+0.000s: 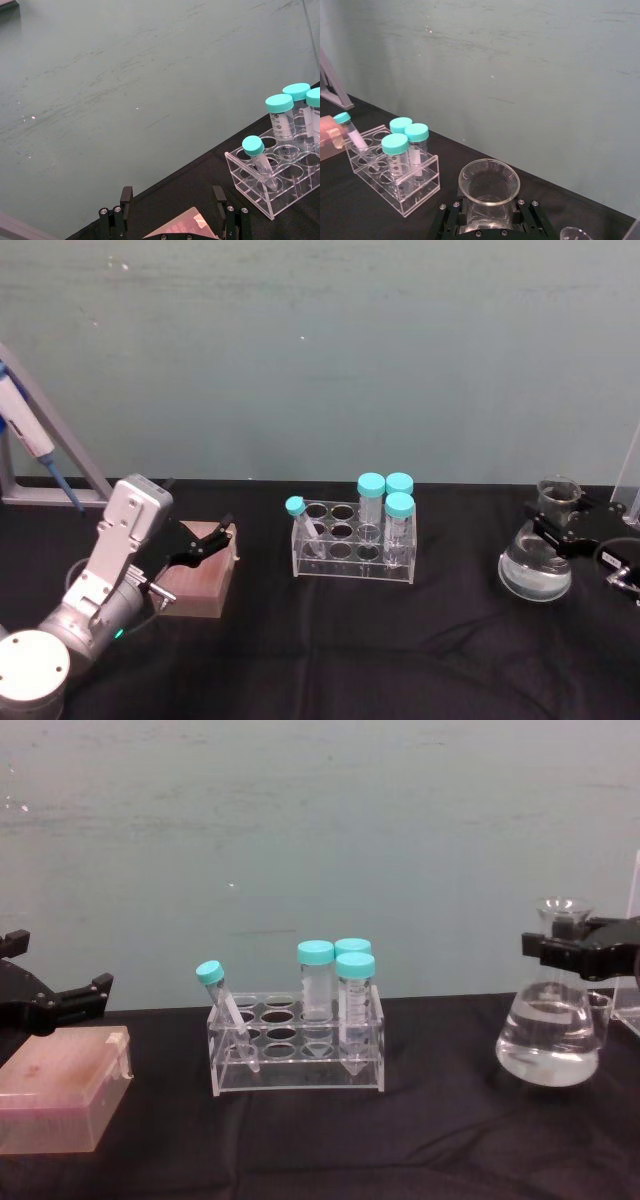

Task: Place the experimental apparatus aside using one hand.

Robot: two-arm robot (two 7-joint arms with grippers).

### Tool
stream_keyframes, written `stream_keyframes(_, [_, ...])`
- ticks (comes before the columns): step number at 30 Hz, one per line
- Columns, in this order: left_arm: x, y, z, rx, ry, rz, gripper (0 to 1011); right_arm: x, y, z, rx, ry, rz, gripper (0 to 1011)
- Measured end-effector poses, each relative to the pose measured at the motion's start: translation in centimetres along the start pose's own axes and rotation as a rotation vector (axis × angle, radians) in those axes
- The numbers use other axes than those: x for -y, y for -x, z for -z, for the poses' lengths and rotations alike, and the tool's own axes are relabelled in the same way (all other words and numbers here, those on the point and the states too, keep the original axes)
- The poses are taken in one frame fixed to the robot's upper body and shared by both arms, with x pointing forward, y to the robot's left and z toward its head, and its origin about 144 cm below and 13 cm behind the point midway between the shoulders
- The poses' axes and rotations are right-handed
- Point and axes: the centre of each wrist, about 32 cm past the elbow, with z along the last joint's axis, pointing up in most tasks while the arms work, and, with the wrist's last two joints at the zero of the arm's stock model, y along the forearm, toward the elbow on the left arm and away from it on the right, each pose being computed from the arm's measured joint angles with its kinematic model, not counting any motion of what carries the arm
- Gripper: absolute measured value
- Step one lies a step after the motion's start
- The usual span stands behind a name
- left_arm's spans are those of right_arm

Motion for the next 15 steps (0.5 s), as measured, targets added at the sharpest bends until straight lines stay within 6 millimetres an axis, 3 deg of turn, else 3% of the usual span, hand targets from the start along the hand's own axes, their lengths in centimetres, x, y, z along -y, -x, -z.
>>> stream_keyframes(15, [0.0,0.0,0.0,0.000,0.000,0.000,1000,1.4,-0.4,0.3,-0.006,0.004,0.082,457])
